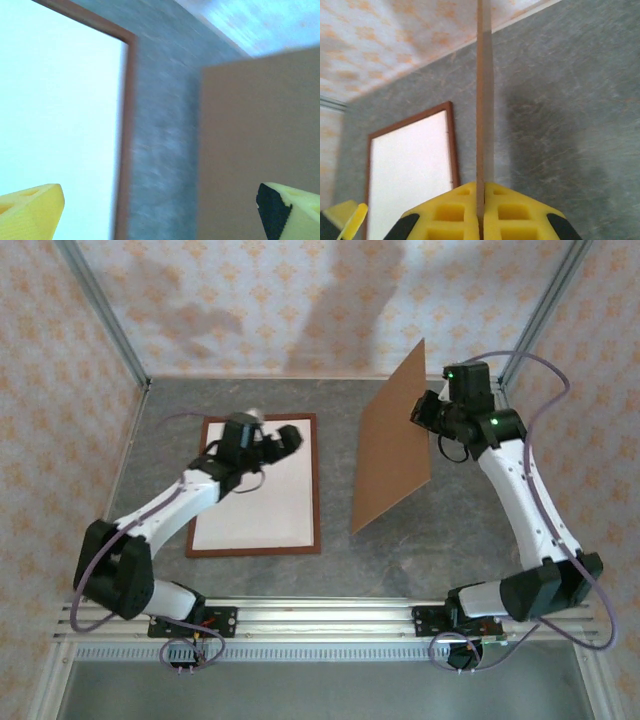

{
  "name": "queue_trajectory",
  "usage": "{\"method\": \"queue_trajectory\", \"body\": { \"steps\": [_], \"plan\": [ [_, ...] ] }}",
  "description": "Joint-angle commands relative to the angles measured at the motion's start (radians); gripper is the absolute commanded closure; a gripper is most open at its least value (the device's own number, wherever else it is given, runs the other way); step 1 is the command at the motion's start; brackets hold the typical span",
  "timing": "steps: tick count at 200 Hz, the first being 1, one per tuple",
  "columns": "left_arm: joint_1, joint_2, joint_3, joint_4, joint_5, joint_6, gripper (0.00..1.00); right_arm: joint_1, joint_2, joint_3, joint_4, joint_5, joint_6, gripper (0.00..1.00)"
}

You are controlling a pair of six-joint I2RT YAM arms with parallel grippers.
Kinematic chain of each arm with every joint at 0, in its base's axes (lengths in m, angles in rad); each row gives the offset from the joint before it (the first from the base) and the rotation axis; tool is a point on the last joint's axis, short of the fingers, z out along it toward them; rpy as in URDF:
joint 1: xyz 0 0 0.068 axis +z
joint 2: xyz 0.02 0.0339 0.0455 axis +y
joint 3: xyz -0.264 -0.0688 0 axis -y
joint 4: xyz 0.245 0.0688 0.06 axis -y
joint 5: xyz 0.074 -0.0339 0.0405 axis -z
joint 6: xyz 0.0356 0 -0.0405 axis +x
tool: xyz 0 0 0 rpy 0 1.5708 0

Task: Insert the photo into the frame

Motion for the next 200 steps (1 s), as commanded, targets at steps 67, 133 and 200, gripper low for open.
{"method": "queue_trajectory", "body": {
  "steps": [67,133,200],
  "plan": [
    [0.442,0.292,0.135,-0.198,-0.149,0.179,0.00,0.076,-0.059,-0.115,0.412,-0.247,0.166,1.00],
    [0.464,0.455,0.196,-0.221,-0.009,0.226,0.01,0.051,-0.092,-0.161,0.377,-0.221,0.125,1.00],
    [0.359,0.360,-0.018,-0.052,0.125,0.102,0.04,-0.037,-0.104,-0.086,0.239,-0.164,0.036,1.00]
  ]
}}
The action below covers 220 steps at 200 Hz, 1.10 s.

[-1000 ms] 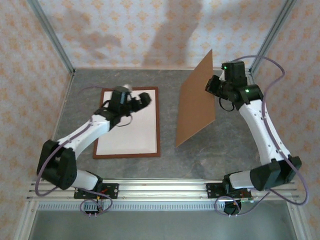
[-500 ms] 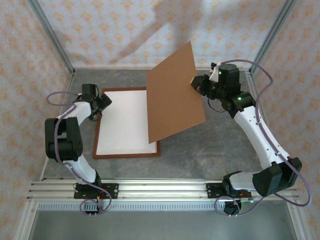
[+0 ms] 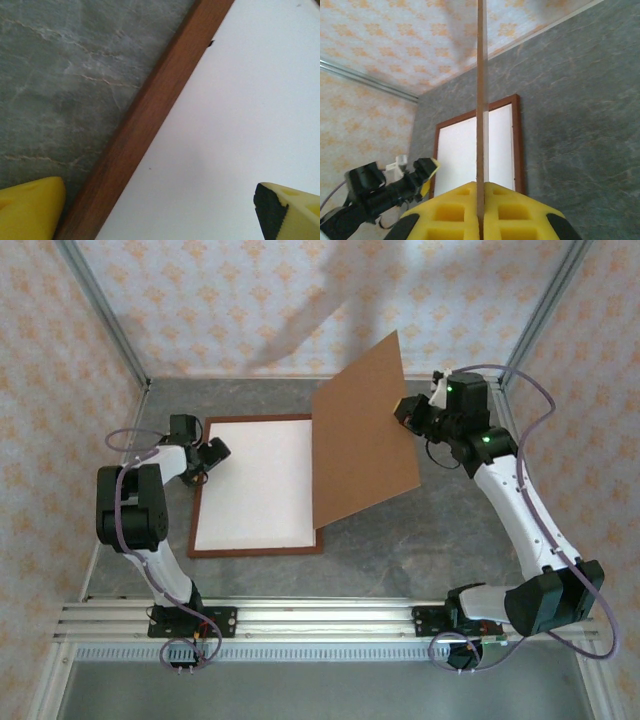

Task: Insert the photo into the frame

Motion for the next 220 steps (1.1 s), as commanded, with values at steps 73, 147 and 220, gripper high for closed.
{"method": "queue_trajectory", "body": {
  "steps": [73,147,220],
  "plan": [
    [-0.270,-0.111,-0.132,0.180,0.171,-0.233,0.04,-0.086,-0.086,-0.016,0.133,-0.135,0.075,1.00],
    [-0.106,-0.355,-0.201,0.081,-0.006,-0.187,0.02,0.166,-0.077,-0.295,0.543,-0.029,0.300,1.00],
    [-0.086,-0.419,-0.243,0.096,0.022,-0.194,0.02,0.223,0.048,-0.399,0.693,-0.002,0.320,1.00]
  ]
}}
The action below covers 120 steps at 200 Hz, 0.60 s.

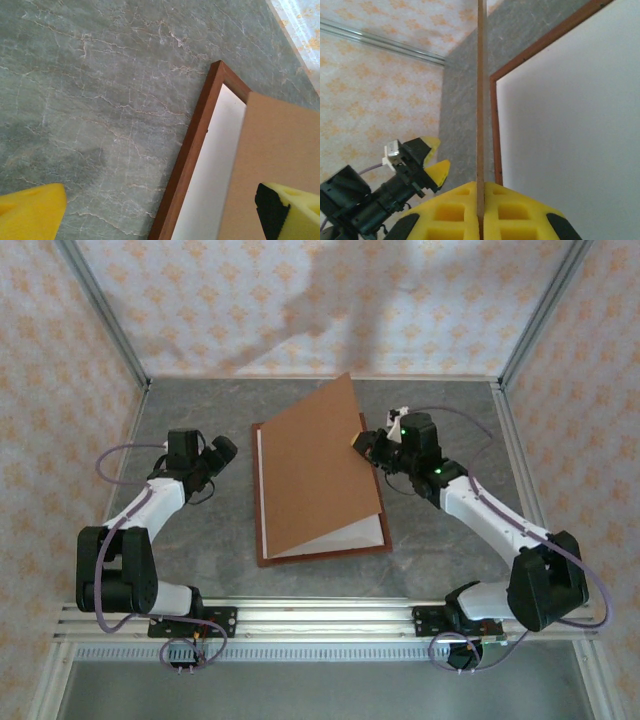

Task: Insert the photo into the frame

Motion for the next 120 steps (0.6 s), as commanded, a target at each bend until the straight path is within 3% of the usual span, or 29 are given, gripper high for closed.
{"method": "queue_trajectory", "body": {
  "steps": [1,120],
  "plan": [
    [-0.002,-0.024,-0.002,-0.007,0.000,-0.010,0.02,0.001,0.005,-0.005,0.182,0.022,0.027,1.00],
    [-0.003,-0.061,-0.026,-0.016,0.003,-0.005,0.02,0.002,0.120,-0.033,0.301,-0.016,-0.009,1.00]
  ]
}}
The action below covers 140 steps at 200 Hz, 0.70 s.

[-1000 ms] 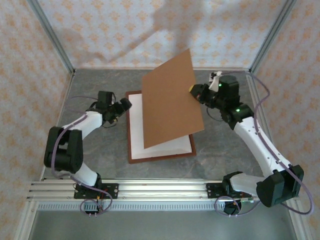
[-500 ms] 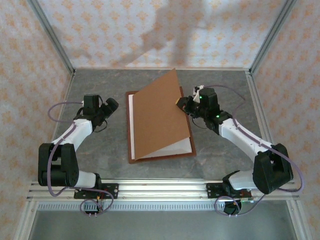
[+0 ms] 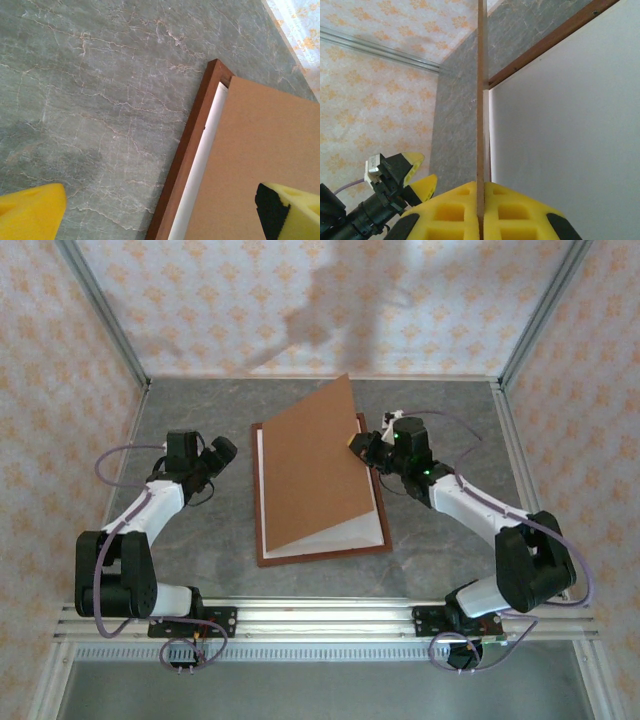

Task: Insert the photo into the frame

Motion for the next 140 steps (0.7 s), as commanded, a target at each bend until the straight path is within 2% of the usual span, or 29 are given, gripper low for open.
{"method": "queue_trajectory", "body": {
  "steps": [1,62,140],
  "plan": [
    [-0.003,-0.034,-0.012,-0.014,-0.005,-0.006,0.02,0.002,0.010,0.009,0.124,-0.031,-0.006,1.00],
    [-0.002,-0.041,-0.027,-0.013,0.004,-0.009,0.02,0.002,0.035,-0.021,0.130,-0.027,-0.033,1.00],
    [-0.002,-0.035,-0.032,-0.007,0.008,-0.009,0.02,0.001,-0.020,-0.098,0.139,-0.017,-0.014,1.00]
  ]
}}
